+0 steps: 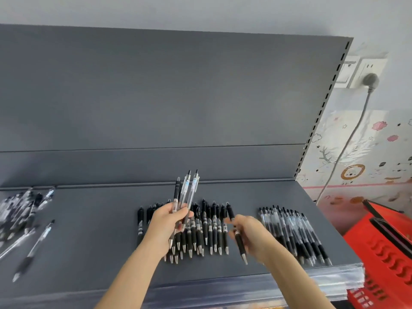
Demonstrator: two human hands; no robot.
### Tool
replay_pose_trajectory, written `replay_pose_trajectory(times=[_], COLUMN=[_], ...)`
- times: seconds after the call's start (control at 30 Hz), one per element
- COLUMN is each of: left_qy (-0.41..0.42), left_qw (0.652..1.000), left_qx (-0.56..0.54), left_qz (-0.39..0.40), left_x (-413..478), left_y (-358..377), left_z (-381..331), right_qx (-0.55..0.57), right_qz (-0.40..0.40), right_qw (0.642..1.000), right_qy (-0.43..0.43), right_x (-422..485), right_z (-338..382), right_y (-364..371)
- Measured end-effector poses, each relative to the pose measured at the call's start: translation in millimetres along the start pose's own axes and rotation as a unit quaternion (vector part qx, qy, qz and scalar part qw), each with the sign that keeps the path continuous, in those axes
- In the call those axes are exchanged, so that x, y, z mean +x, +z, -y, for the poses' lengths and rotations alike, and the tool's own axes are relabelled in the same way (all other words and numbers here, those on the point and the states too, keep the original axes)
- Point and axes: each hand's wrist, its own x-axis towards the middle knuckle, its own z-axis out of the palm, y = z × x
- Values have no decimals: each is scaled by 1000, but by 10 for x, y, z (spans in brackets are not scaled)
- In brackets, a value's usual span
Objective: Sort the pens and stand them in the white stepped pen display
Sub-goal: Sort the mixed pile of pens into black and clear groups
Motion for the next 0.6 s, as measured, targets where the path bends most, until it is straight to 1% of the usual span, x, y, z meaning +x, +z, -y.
replay_pose_trajectory(times=[0.07,0.13,0.17,0.23,0.37,0.43,0.47,0.53,0.6], left_qy=[-10,-18,-22,-30,-50,-64,-72,-84,-88], left_qw=[1000,999,999,999,998,997,995,992,989], left_qx=[-10,-18,-19,-23,-37,-54,-67,-91,-98], left_qz=[-17,-30,-34,-35,-17,-1,9,34,62], left_x=[-16,-39,-49,-67,-43,-13,-4,5,5], left_y=[-151,-270,-311,-350,-332,-281,-243,-149,-39], left_z=[1,16,29,48,63,54,44,18,2], right_qx=[-149,-285,-326,-363,-368,-336,-306,-208,-119], right_qz=[-21,-35,-44,-57,-65,-69,-75,-71,-40], right_qw=[988,956,941,926,923,932,940,963,978], right_qy=[-36,-62,-73,-85,-95,-113,-129,-158,-164], right_x=[138,320,412,502,510,433,387,263,111], right_z=[14,-5,-24,-50,-108,-87,-61,29,148], right_y=[164,321,380,484,521,510,500,474,469])
